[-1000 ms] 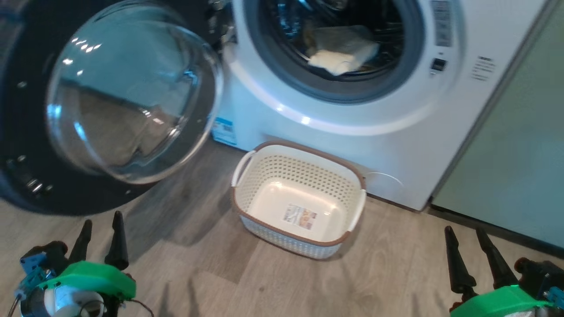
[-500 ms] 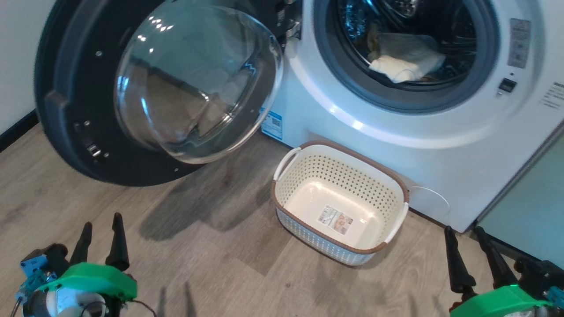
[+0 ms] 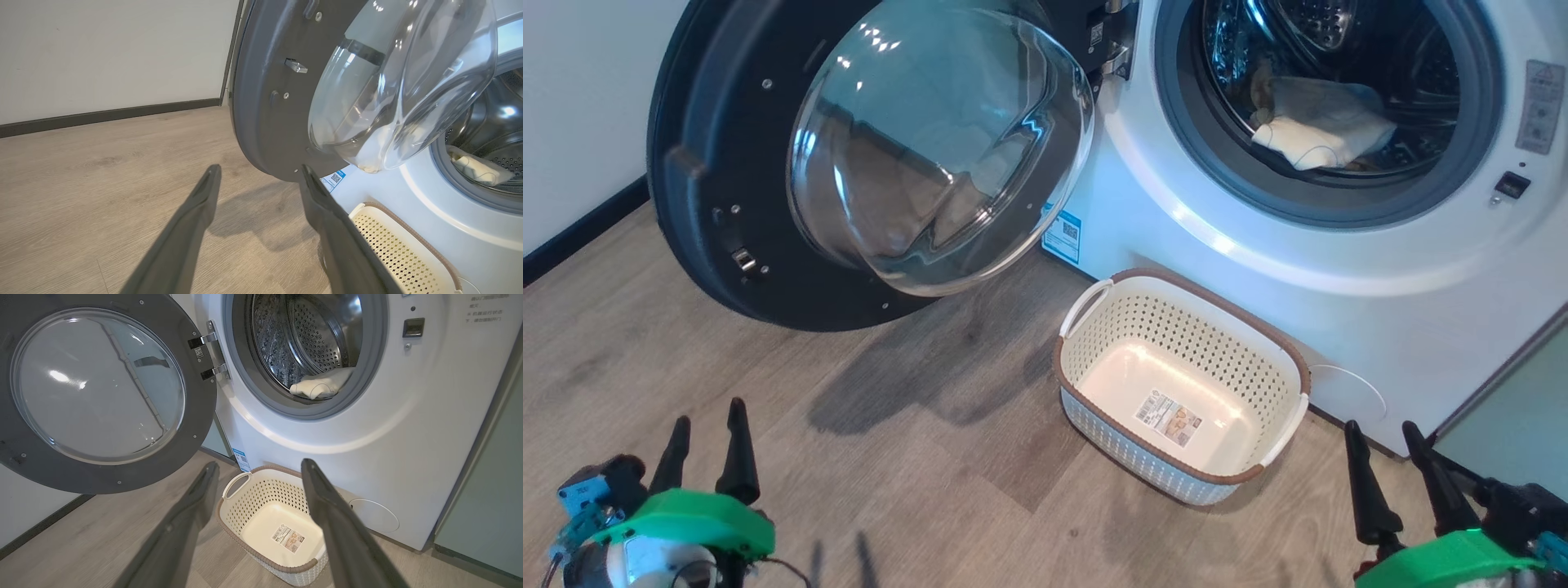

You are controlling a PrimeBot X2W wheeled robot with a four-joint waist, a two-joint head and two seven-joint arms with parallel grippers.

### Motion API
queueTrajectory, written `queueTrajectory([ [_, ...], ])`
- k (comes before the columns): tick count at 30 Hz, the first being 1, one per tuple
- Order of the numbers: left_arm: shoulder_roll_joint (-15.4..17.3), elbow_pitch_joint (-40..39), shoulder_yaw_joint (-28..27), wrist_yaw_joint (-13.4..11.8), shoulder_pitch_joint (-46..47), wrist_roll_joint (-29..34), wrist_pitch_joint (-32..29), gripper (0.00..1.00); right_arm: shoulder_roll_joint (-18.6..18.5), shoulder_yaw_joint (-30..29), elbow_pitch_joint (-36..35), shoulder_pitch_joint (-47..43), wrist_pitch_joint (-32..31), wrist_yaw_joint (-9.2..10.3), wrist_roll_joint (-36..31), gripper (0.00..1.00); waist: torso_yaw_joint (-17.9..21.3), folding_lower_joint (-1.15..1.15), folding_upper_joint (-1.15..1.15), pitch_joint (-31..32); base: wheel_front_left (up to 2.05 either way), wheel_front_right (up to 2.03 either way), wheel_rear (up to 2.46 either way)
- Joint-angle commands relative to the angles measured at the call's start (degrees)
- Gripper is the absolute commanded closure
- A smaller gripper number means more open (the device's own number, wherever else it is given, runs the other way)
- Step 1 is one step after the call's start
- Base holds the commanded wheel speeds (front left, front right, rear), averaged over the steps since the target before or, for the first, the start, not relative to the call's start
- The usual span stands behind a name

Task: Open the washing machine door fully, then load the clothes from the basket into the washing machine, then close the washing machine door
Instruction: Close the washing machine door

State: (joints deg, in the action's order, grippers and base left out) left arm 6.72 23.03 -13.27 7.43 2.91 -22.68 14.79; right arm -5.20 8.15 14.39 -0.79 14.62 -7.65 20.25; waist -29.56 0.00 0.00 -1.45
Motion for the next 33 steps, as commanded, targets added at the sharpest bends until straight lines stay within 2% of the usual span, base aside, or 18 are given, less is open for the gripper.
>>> queueTrajectory([
  [1, 0.5, -2.1, -2.6, 0.1, 2.5, 0.8, 0.2, 0.00, -0.5, 1.3, -1.4, 2.2, 0.4, 0.16, 0.4, 0.00, 0.0, 0.00, 0.00, 0.1, 0.00, 0.00, 0.00],
  [12, 1.2, -1.8, -3.1, 0.1, 2.6, 0.1, 0.2, 0.00, -0.8, 1.6, -1.6, 2.2, 0.4, 0.16, 0.4, 0.00, 0.9, 0.00, 0.00, -0.4, 0.00, 0.00, 0.00],
  [18, 0.0, -3.1, -5.1, 0.1, 2.1, 0.2, 0.2, 0.00, -0.5, 1.2, -1.6, 1.8, 0.4, 0.16, 0.4, 0.00, 1.0, 0.00, 0.00, -0.6, 0.00, 0.00, 0.00],
  [19, -0.3, -3.5, -5.6, 0.1, 2.1, 0.0, 0.2, 0.04, -0.5, 1.2, -1.7, 1.8, 0.4, 0.16, 0.3, 0.00, 1.0, 0.00, 0.00, -0.5, 0.00, 0.00, 0.00],
  [20, -0.5, -3.9, -6.1, 0.1, 2.0, -0.5, 0.2, 0.20, -0.5, 1.2, -1.6, 1.7, 0.4, 0.16, 0.4, 0.00, 1.1, 0.00, 0.00, -0.5, 0.00, 0.00, 0.00],
  [22, -0.7, -4.5, -6.6, 0.1, 2.0, -2.1, 0.2, 0.63, -0.4, 1.2, -1.6, 1.8, 0.4, 0.16, 0.4, 0.00, 1.1, 0.00, 0.00, -0.4, 0.00, 0.00, 0.00],
  [23, -0.6, -4.7, -6.6, 0.1, 2.0, -3.0, 0.2, 0.90, -0.4, 1.3, -1.5, 1.8, 0.4, 0.16, 0.5, 0.00, 1.1, 0.00, 0.00, -0.4, 0.00, 0.00, 0.00],
  [24, -0.3, -4.8, -6.5, 0.1, 2.1, -4.2, 0.2, 1.00, -0.4, 1.3, -1.5, 1.8, 0.4, 0.16, 0.5, 0.00, 1.1, 0.00, 0.00, -0.3, 0.00, 0.00, 0.00],
  [28, 1.9, -4.6, -5.3, 0.1, 3.3, -11.3, 0.2, 1.00, -0.5, 1.7, -1.3, 1.8, 0.4, 0.16, 0.6, 0.00, 1.1, 0.00, 0.00, -0.2, 0.00, 0.00, 0.00],
  [33, 7.6, -2.8, -5.2, 0.1, 6.6, -27.9, 0.2, 1.00, -0.8, 2.0, -1.4, 2.0, 0.4, 0.16, 0.5, 0.00, 1.8, 0.00, 0.00, -0.5, 0.00, 0.00, 0.00],
])
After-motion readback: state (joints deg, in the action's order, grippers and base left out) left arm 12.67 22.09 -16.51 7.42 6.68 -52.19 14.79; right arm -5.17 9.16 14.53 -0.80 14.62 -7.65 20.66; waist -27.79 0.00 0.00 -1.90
